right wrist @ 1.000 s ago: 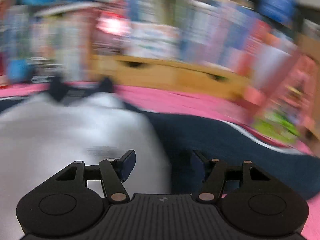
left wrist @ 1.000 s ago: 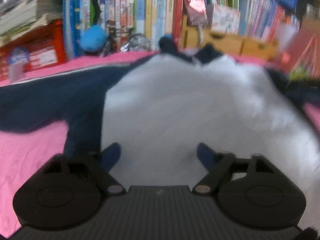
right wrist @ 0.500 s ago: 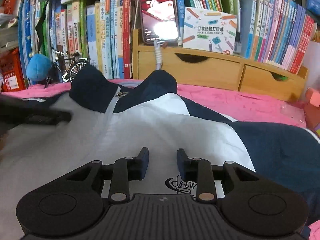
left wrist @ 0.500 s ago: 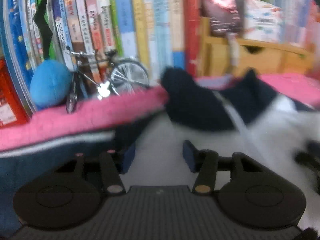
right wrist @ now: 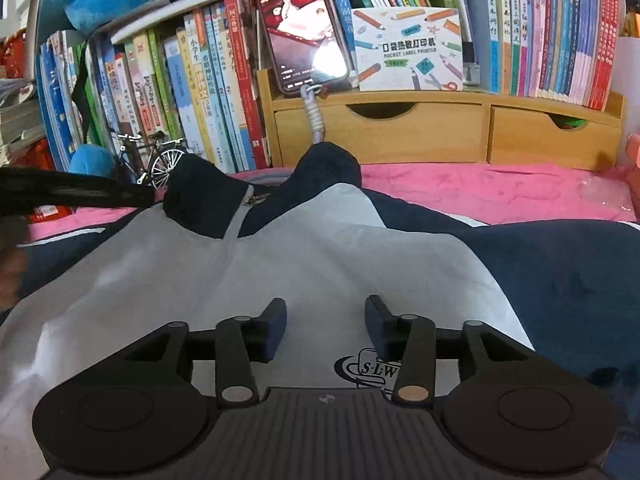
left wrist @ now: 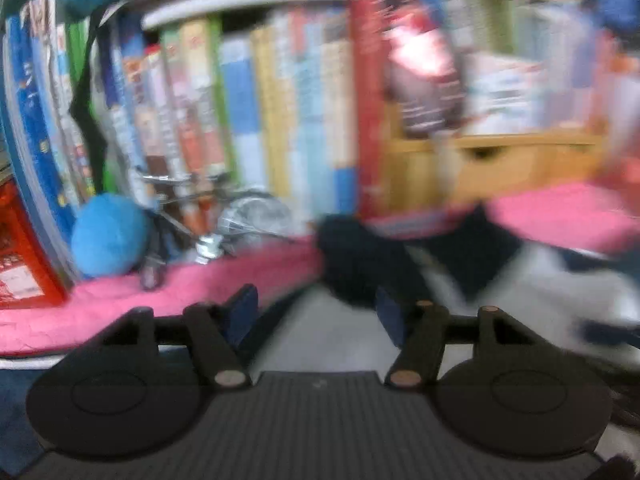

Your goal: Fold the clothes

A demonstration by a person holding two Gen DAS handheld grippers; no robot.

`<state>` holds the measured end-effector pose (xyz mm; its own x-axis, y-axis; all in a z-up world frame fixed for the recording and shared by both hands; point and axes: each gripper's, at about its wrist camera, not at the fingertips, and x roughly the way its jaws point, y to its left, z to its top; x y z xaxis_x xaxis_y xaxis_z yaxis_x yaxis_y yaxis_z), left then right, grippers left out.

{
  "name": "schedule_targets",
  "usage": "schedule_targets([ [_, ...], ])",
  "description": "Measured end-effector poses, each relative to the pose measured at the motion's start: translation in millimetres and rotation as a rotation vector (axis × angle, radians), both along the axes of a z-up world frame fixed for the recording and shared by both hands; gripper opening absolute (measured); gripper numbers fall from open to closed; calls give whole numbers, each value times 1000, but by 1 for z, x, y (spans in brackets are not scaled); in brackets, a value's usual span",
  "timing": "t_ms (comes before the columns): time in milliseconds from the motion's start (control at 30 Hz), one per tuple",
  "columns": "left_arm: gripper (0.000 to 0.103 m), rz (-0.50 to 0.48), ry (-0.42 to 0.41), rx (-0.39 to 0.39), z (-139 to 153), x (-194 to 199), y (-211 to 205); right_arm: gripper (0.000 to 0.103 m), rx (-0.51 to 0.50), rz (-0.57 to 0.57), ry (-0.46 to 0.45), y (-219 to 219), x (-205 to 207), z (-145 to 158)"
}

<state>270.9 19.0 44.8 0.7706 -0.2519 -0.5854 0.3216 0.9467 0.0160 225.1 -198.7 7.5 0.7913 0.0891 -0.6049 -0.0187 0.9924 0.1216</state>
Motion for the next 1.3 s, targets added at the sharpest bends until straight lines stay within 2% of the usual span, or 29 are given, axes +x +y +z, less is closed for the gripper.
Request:
schedule_targets([
  [67, 65, -70, 28, -4, -2, -31, -2, 60, 13, 17, 0, -1, 1, -1],
  [133, 65, -89, 32, 81, -14, -53, -3, 62, 18, 24, 0, -1, 1, -1],
  [200, 66, -28, 47, 188, -33, -58, 6, 63, 19, 27, 0, 0, 1, -1],
  [233, 67, 25, 54, 192, -41, -54, 17, 64, 19, 28, 0, 0, 1, -1],
  [267, 69, 90, 51, 159, -46, -50, 30, 66, 20, 30, 1, 0, 1, -1],
  [333, 90, 227, 48, 82, -54, -43, 59, 68, 21, 36, 1, 0, 2, -1],
  [367, 97, 269, 70, 41, -56, -39, 68, 72, 19, 41, 3, 1, 2, -1],
  [433, 102, 296, 92, 20, -57, -35, 73, 75, 2, 46, 5, 4, 2, -2],
  [567, 103, 309, 90, 41, -57, -36, 70, 79, -27, 33, 8, 7, 3, -3],
  [633, 103, 310, 89, 43, -57, -37, 70, 79, -48, -13, 11, -2, -1, -1],
  [733, 103, 311, 74, 72, -57, -40, 67, 78, -133, -109, 14, -29, -18, 9],
  [800, 103, 312, 61, 98, -57, -42, 64, 79, -89, -169, -6, -64, -40, 23],
  [867, 103, 312, 52, 117, -56, -41, 61, 87, -45, -280, -31, -109, -63, 33],
  [967, 103, 312, 47, 128, -56, -41, 59, 88, -36, -475, -56, -173, -90, 37],
  [1033, 103, 312, 45, 133, -56, -41, 59, 88, -23, -527, -48, -193, -95, 36],
  [1133, 103, 311, 40, 142, -56, -41, 58, 86, 19, -399, -93, -182, -89, 40],
  [1200, 103, 311, 35, 152, -55, -42, 56, 82, -17, -268, -99, -146, -71, 41],
  [1267, 103, 311, 34, 156, -55, -42, 56, 70, -72, -130, -88, -101, -48, 37],
  [1300, 103, 310, 36, 151, -55, -42, 56, 67, -101, -67, -74, -78, -32, 35],
])
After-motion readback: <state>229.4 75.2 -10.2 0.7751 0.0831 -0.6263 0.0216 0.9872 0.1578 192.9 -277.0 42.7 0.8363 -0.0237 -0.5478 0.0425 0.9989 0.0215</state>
